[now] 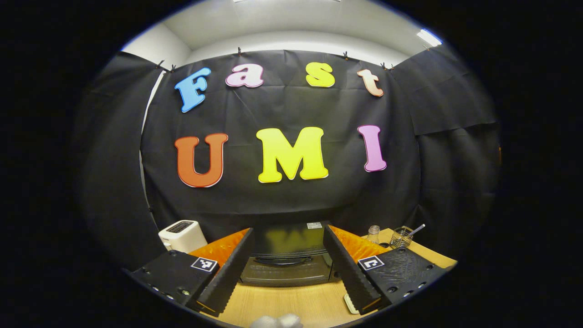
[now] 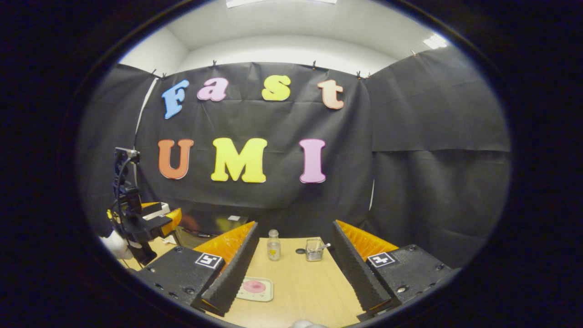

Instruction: Open the electric oven with the left hand, put the food in, and close the electric oven.

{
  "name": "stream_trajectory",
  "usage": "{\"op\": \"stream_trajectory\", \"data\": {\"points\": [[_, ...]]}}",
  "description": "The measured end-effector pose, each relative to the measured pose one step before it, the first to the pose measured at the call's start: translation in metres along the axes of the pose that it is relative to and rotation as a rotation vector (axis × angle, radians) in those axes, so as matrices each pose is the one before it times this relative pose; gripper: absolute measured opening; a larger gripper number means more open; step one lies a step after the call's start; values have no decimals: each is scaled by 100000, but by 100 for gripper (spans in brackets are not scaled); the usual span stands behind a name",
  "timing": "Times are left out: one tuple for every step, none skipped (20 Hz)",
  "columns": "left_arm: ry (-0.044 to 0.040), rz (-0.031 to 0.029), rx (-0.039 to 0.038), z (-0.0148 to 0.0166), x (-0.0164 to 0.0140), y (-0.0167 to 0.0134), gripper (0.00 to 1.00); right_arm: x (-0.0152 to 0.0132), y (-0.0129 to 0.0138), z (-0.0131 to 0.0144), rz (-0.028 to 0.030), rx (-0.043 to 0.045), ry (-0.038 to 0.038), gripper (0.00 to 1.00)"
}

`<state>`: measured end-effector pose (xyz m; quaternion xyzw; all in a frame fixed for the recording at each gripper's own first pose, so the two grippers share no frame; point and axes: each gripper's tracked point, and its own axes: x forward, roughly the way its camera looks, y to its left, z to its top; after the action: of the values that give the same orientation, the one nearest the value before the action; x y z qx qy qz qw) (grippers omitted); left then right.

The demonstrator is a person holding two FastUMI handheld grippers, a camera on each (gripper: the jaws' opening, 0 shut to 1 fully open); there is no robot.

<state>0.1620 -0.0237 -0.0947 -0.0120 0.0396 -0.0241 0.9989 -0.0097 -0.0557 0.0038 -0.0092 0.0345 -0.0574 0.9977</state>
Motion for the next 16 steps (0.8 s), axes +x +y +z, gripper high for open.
{"op": "stream_trajectory", "data": {"points": [[2448,223,-468,-1193,1322,234,96,-301,-506,-173,-1579,-11,857,96],[1434,-554,-900,-971,1451,-105,97,-169,-533,-308,-1870,-664,924,96],[1663,-167,-1007,-1070,1206,-50,96,-192,-397,-49,-1473,-714,412,96],[2420,670,-633,-1115,1311,237,96,-213,-305,-133,-1333,-684,573,100],[2080,571,-233,-989,1165,204,96,-171,-222,-93,-1103,-707,906,96],[1911,1317,436,-980,1104,363,97,-111,-143,-207,-1033,-649,701,96],[2298,1402,640,-997,1015,414,97,-150,-188,20,-755,-483,468,96],[2338,66,-712,-1167,905,74,96,39,-106,-38,-746,-400,488,96],[3062,-170,-726,-1155,682,-218,97,-12,-107,-14,-747,-308,468,96],[1705,60,484,-730,659,86,97,75,-60,-83,-256,190,346,96],[872,118,515,-596,630,112,97,101,31,-71,-178,502,76,96],[1982,-593,443,-763,477,-194,97,145,-22,-31,-368,524,278,96],[-1142,136,310,245,52,-46,96,12,82,-90,-104,616,314,96],[-667,-1174,-7,25,347,-329,98,16,86,-121,3,786,132,96],[912,-324,-586,-252,-119,-107,96,64,109,-155,-103,189,259,96],[-199,-103,351,-11,1,-146,96,-58,106,-3,-9,-178,156,96]]}}
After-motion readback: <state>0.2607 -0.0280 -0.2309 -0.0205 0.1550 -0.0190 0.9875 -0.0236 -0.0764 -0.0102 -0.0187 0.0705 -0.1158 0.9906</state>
